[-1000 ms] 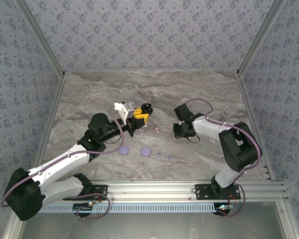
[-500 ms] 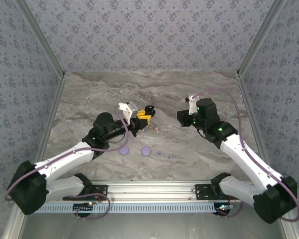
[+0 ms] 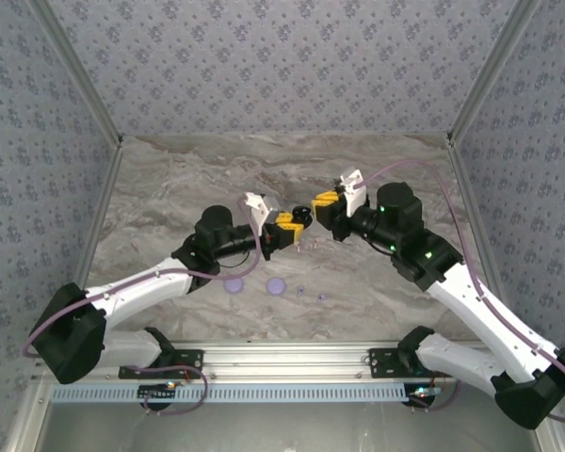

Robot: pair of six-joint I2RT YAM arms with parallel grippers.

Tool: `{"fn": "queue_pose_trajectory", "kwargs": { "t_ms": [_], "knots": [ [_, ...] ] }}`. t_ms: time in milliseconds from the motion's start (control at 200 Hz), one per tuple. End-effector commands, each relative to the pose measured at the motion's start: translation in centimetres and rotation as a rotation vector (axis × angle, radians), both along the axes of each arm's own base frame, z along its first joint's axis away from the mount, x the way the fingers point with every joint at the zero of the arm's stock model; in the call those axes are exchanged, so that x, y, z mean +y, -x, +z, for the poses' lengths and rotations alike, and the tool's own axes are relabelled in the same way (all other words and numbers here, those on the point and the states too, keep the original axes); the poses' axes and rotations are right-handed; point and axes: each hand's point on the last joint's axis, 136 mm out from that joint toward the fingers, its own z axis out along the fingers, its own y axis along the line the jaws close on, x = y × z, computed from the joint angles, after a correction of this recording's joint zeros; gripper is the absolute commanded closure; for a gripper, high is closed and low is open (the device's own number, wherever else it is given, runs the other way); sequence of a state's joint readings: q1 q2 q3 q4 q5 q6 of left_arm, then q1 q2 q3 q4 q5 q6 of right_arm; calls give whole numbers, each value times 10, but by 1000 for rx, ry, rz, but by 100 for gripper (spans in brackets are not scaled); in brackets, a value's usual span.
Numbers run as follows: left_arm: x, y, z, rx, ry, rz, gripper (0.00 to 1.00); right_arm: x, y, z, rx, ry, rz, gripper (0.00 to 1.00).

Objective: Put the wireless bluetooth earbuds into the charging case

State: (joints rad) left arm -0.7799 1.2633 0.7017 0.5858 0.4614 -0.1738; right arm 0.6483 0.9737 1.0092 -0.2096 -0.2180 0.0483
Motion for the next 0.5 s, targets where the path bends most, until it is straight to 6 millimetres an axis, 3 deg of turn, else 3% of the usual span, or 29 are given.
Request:
{"fn": "queue_pose_trajectory", "kwargs": {
  "t_ms": [0, 245, 495],
  "knots": [
    [-9, 6, 19, -48, 24, -48, 100, 10, -1, 8, -48, 22, 31, 82],
    [-9, 6, 20, -53, 27, -48, 100, 19, -2, -2, -35, 54, 50, 82],
    [-9, 6, 20, -57, 26, -45, 100, 14, -2, -11, -24, 94, 34, 82]
  ]
}}
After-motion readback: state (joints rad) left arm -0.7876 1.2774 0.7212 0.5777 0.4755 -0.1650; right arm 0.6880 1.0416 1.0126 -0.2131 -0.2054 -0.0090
